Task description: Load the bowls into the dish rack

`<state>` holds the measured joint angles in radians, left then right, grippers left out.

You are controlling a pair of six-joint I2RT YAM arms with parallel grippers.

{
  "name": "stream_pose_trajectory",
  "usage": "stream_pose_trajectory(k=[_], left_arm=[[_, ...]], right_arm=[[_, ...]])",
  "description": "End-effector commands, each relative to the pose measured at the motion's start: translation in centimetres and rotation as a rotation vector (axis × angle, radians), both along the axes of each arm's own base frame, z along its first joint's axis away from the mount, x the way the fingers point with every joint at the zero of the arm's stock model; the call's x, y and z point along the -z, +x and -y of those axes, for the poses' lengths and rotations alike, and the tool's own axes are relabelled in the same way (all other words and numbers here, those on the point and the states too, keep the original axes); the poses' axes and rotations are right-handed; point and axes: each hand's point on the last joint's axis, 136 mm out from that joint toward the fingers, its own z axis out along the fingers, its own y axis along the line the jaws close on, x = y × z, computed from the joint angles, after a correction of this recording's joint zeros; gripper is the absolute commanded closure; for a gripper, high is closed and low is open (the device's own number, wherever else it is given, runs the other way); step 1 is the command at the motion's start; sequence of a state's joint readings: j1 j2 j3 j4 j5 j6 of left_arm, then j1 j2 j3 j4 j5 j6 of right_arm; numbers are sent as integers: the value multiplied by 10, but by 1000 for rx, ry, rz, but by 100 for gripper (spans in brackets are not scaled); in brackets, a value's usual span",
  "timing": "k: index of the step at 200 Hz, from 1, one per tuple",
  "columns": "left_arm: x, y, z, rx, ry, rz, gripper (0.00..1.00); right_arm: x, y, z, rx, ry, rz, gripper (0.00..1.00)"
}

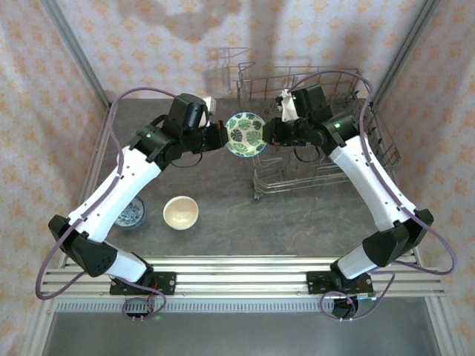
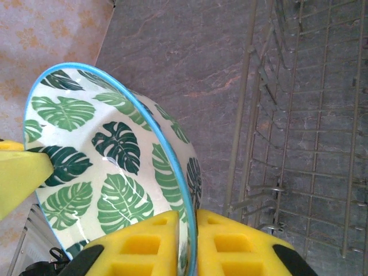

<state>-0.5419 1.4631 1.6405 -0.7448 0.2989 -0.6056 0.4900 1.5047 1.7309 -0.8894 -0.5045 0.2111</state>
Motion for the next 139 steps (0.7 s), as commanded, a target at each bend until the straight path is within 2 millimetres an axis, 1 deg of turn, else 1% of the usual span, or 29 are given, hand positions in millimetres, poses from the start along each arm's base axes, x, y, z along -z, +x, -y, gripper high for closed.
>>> stream_pose_trajectory(k=[1, 32, 45, 64, 81, 95, 109, 139], left_arm=[[-28, -4, 13, 38, -65, 67, 100], [-28, -5, 17, 45, -68, 62, 99], [-29, -6, 17, 46, -70, 64, 93], [-31, -7, 18, 49, -75, 67, 87], [-33, -8, 17, 44, -74, 75, 74], [-35, -8, 14, 34, -71, 85, 65], [-37, -8, 12, 29, -74, 95, 61], [-42, -8, 7, 12, -67, 118, 52]], right_arm=[[-29, -8, -9, -42, 76, 79, 90], [-29, -8, -8, -34, 72, 79, 92], [-31, -8, -6, -24, 69, 83, 93], [-32, -8, -4, -15, 65, 92, 94], [-34, -7, -1, 1, 58, 102, 95], [-35, -4, 3, 24, 46, 110, 99], [-38, -2, 6, 44, 41, 122, 100], [-37, 6, 15, 105, 13, 134, 100]])
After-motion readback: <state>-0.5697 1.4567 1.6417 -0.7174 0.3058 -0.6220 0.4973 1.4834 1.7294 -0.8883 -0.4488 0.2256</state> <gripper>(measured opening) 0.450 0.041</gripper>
